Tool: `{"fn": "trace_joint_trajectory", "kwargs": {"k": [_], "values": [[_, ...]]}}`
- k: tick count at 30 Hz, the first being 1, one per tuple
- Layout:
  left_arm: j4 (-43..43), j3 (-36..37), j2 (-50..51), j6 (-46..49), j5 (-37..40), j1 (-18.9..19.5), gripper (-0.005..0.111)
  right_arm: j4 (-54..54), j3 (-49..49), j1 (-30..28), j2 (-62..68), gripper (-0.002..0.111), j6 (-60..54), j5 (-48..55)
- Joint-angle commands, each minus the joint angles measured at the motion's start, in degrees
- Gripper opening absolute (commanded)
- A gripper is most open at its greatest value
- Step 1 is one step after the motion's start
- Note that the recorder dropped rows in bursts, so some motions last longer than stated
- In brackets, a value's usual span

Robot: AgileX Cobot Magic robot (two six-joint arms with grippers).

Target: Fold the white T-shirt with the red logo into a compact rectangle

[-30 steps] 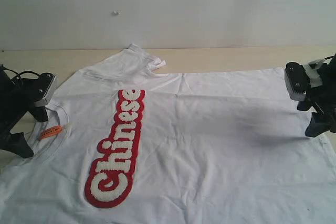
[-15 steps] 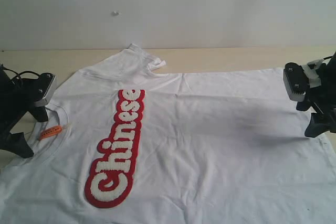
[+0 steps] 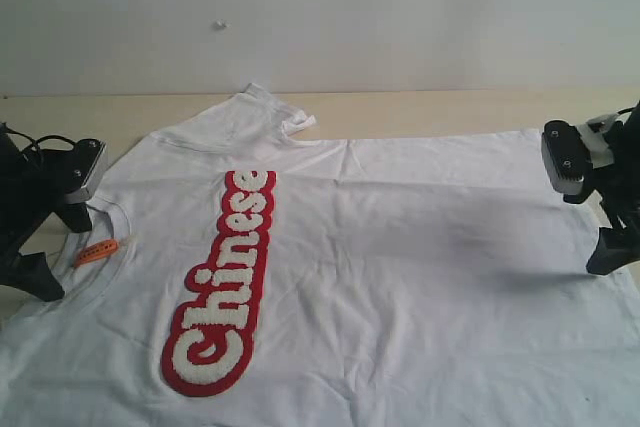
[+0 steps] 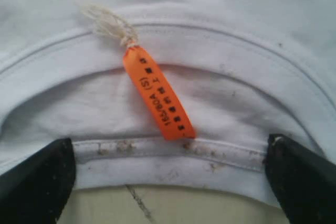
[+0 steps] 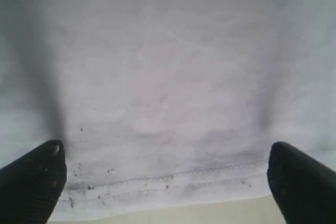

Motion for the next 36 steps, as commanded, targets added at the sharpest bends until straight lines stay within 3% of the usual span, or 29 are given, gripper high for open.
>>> {"fn": "trace_joint_trajectory", "kwargs": {"k": [1,10,17,25,31,36], "values": [[-0.2,0.8,1.1,0.2,-0.5,0.0,0.094,-0.3,-0.4,0.2,0.1,0.105,-0.5,-1.0],[-0.2,0.8,1.1,0.2,-0.5,0.0,0.094,-2.2,-0.4,0.2,0.1,0.105,1.0,-1.1],[-0.2,0.8,1.1,0.2,-0.5,0.0,0.094,-10.2,-0.4,0.6,-0.5,0.105,4.4,-2.2],[-0.2,0.8,1.1,0.2,-0.5,0.0,0.094,-0.9,-0.8,0.6,-0.3,0.105,-7.7,-7.7],[-0.2,0.8,1.1,0.2,-0.5,0.0,0.094,-5.0,-5.6,0.6,2.2,0.105,-4.2,1.0],[-0.2,0.8,1.1,0.2,-0.5,0.0,0.094,-6.7,-6.1,0.6,3.0,0.105,-2.9,2.6]]}}
